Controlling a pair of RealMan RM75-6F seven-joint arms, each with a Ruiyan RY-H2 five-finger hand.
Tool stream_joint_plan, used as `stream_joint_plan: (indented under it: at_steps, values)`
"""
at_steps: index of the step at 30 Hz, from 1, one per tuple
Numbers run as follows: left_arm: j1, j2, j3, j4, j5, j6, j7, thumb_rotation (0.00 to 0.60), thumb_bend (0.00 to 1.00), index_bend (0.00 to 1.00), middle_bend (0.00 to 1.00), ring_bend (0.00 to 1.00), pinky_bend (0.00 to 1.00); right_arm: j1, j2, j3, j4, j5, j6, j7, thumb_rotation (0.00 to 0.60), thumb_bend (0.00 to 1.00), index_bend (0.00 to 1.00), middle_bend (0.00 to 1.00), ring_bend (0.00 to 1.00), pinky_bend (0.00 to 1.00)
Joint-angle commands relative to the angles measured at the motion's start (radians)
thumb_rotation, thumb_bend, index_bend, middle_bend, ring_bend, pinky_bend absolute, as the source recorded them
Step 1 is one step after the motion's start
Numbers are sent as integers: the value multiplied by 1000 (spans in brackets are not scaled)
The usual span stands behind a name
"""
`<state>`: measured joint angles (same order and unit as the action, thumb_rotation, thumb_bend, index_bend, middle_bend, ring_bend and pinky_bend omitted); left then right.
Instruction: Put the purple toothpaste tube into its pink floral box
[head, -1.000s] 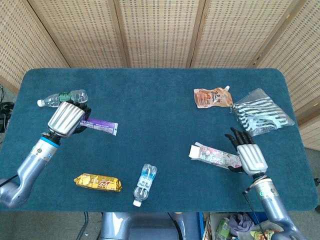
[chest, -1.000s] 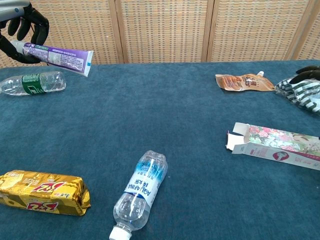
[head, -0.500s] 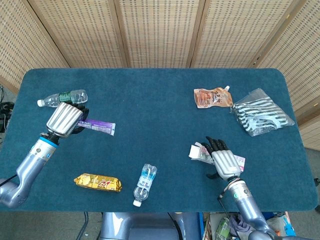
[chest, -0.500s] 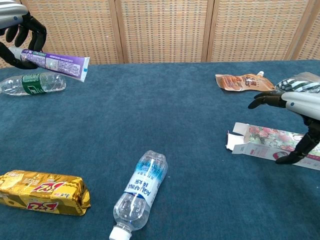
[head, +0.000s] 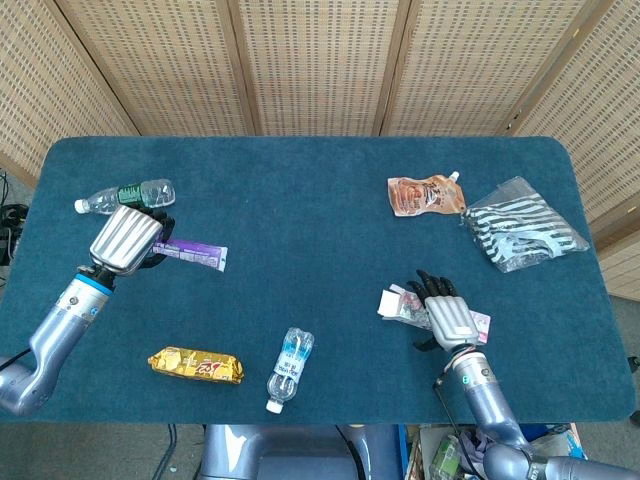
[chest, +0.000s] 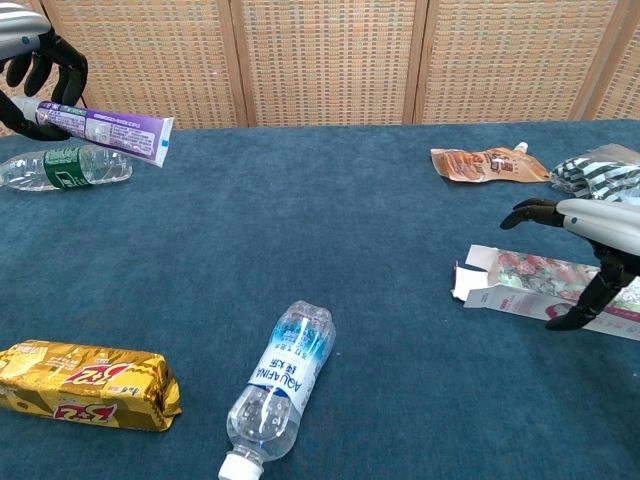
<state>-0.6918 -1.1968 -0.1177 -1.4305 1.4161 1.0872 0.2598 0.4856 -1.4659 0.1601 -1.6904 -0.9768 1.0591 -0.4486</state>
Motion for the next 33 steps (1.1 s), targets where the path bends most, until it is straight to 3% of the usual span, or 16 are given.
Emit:
stream_joint_plan:
  at_steps: [1,10,14,18,22,33]
  values:
    - [0,-1,1,1,2,0,0,600,269,827,691,593,573,5,-6,0,26,15,-9,11,600,7,126,5,0,0]
    - [2,-4,1,5,8,-2,-1,600,269,827,691,594,573,9,-7,-5,102,60,-33,40,600,8,133,11,0,0]
    - [0,-7,0,4,10,-4,-2,600,269,827,691,593,573,6,-7,-10,127,71,-40,54,600,8,210,72,0,1]
    - [-1,-11,0,2,13,-6,-1,600,269,827,691,593,573,-5,-32,-17,178,58,-14,72,600,6,324,207,27,146]
    - [-1,-13,-2,1,12,-9,1,600,269,827,691,593,573,-17,-55,-20,208,23,17,99,600,7,429,369,189,338]
    - [0,-17,-4,-3,11,-10,-8,600,269,827,691,593,573,-24,-91,-21,217,-30,47,120,600,7,581,528,371,456]
